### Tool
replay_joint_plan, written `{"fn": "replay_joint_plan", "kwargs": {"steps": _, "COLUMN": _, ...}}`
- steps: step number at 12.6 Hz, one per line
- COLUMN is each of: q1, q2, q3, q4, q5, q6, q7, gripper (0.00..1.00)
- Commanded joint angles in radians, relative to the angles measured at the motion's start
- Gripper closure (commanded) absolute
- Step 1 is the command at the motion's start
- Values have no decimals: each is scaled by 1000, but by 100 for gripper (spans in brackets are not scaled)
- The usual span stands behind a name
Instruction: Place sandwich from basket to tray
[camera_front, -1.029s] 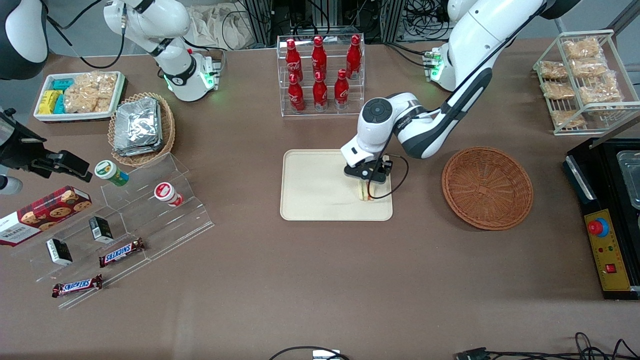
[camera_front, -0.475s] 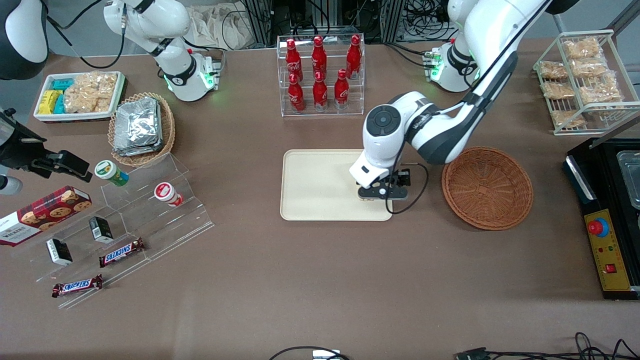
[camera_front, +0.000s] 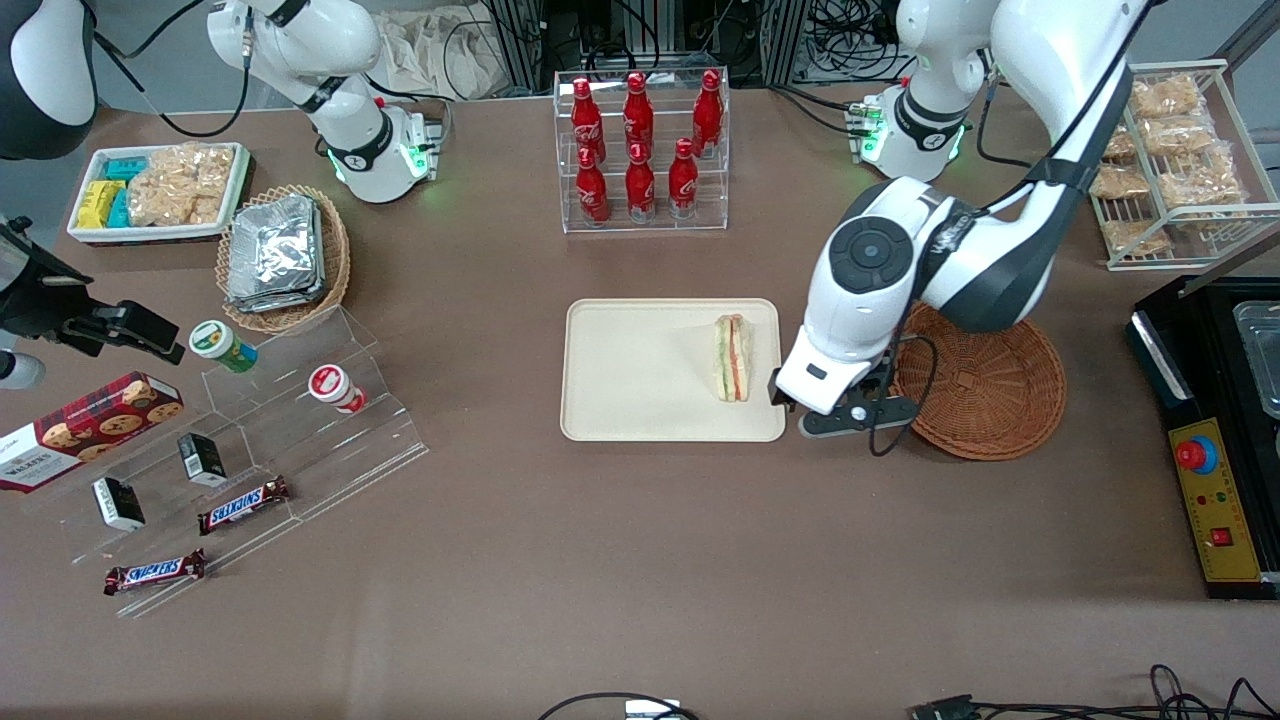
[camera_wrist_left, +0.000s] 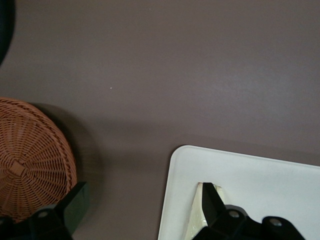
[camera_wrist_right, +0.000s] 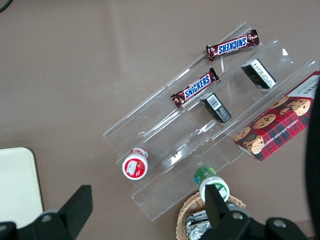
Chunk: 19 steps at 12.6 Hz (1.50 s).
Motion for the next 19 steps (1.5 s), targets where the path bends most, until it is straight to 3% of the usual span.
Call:
{"fn": "replay_joint_plan", "kwargs": {"steps": 1, "q1": 38, "q2": -37, "q3": -4, "q4": 11, "q5": -76, "q6": -36, "q7": 107, "gripper": 0}}
{"fn": "replay_joint_plan", "kwargs": {"steps": 4, "q1": 89, "q2": -118, "q3": 8, "q4": 11, "q5": -137, "q6": -108, "q7": 285, "gripper": 0}}
{"fn": "replay_joint_plan", "kwargs": {"steps": 5, "q1": 81, "q2": -154, "q3": 43, "q4": 6, "q5": -147, "q6": -151, "q7": 363, "gripper": 0}}
{"fn": "replay_joint_plan", "kwargs": {"steps": 8, "q1": 67, "q2": -279, "q3": 201, "q4": -3, "q5": -293, "q6": -240, "q7": 619, "gripper": 0}}
{"fn": "replay_joint_plan", "kwargs": {"steps": 12, "q1": -34, "q2": -399, "q3": 439, "q4": 3, "q5": -333, "q6": -383, "q7": 814, "gripper": 0}}
{"fn": "replay_joint_plan", "kwargs": {"steps": 19, "q1": -38, "q2": -479, "q3": 542, "q4": 5, "q5": -380, "q6": -464, "q7": 893, "gripper": 0}}
